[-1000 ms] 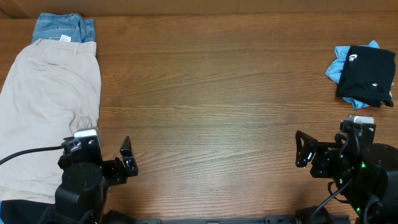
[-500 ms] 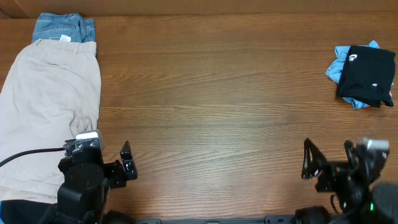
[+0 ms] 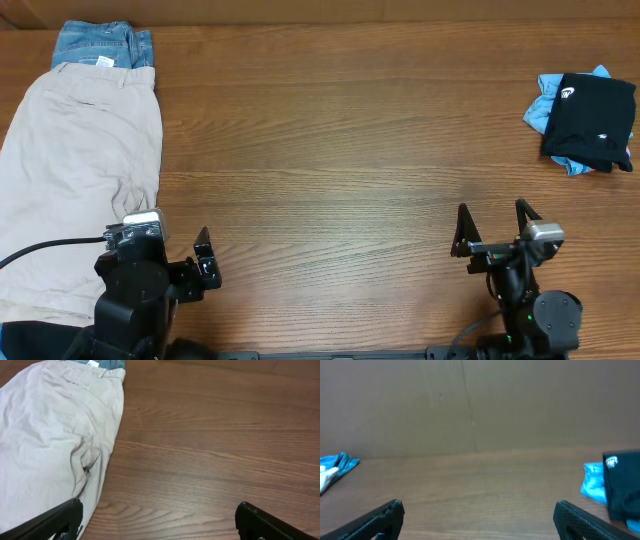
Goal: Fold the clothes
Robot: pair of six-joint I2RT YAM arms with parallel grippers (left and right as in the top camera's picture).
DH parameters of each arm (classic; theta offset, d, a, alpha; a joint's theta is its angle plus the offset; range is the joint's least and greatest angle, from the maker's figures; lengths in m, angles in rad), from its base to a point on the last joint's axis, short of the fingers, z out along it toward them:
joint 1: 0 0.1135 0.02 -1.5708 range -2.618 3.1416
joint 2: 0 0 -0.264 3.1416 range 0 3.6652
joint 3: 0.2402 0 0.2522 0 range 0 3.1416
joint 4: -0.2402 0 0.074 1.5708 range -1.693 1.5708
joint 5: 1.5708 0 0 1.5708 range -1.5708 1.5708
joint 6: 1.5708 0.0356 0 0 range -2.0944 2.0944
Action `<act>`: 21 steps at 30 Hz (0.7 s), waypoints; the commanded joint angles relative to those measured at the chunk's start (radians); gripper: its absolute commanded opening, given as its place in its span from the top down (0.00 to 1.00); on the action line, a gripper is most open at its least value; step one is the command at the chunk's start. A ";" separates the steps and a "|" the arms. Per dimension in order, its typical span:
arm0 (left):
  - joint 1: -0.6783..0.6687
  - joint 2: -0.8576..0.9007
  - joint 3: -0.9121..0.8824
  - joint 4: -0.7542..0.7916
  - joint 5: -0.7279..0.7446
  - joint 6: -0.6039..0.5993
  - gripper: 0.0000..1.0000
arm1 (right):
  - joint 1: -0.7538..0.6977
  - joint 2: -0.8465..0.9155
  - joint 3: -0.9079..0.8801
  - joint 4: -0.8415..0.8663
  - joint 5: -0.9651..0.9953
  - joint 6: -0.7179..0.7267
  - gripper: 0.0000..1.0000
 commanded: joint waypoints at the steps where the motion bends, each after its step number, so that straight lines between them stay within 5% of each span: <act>1: 0.001 -0.006 -0.002 0.000 -0.017 -0.010 0.00 | -0.003 -0.011 -0.121 0.146 -0.012 -0.101 0.00; 21: 0.001 -0.006 -0.002 0.000 -0.017 -0.010 0.00 | -0.003 -0.011 -0.207 0.204 0.000 -0.122 0.00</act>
